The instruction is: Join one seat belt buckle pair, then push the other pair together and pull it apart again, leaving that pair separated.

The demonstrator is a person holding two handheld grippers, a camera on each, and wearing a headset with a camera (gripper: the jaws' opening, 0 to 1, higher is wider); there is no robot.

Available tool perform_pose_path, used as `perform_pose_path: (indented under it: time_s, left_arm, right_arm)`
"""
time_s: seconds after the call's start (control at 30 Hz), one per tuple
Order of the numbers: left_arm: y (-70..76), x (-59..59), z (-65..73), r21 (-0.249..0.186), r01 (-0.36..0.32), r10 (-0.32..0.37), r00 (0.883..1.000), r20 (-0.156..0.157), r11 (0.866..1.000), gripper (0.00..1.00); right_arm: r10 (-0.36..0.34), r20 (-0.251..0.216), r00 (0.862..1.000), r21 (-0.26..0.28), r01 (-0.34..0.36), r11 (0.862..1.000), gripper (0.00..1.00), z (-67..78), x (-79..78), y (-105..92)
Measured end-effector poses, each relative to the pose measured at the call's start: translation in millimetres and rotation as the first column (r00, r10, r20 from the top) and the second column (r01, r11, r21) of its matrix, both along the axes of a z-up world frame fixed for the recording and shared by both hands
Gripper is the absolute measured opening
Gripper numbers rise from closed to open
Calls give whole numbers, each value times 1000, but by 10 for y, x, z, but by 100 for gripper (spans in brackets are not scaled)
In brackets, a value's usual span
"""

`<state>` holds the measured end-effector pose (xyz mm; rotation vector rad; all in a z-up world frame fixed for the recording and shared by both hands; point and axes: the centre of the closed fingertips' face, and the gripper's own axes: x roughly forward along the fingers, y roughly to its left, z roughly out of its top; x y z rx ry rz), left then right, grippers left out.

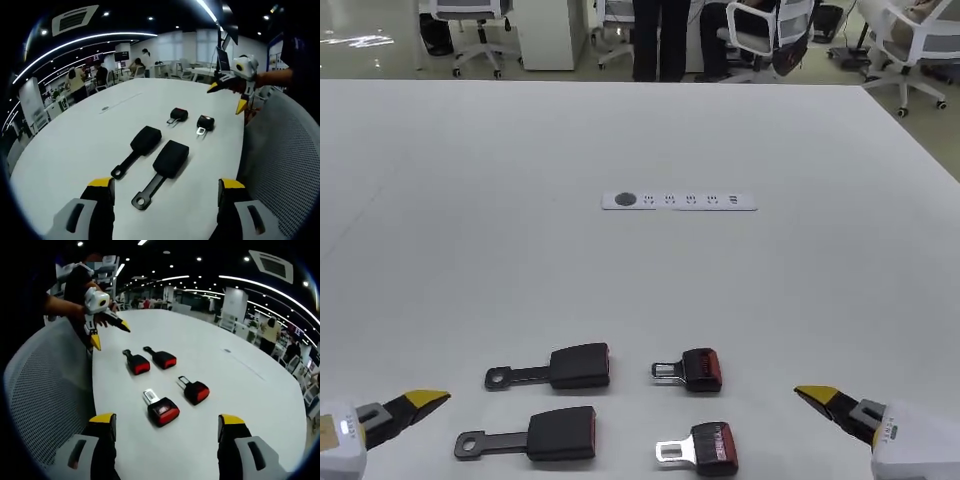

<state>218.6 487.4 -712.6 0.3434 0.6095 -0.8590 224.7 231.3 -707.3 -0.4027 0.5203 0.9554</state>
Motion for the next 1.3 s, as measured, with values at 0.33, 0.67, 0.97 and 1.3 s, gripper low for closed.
perform_pose_path:
  time_s: [0.33,0.67,0.97,1.3]
  left_arm:
    - [-134,60,-63,64,117,-114,992,-49,991,70]
    - [-256,170,-214,138,238,-227,970,-90,961,58]
    - [-359,314,-286,204,333,-311,941,-135,921,55]
    - [-458,373,-448,217,425,-380,898,-223,879,51]
  right_arm:
    - [108,3,994,-60,-108,992,72,-83,32,83]
    - [240,-33,970,-109,-243,964,58,-225,54,170]
    - [352,-76,933,-134,-359,924,53,-318,32,261]
    - [429,-93,899,-196,-439,877,44,-460,141,285]
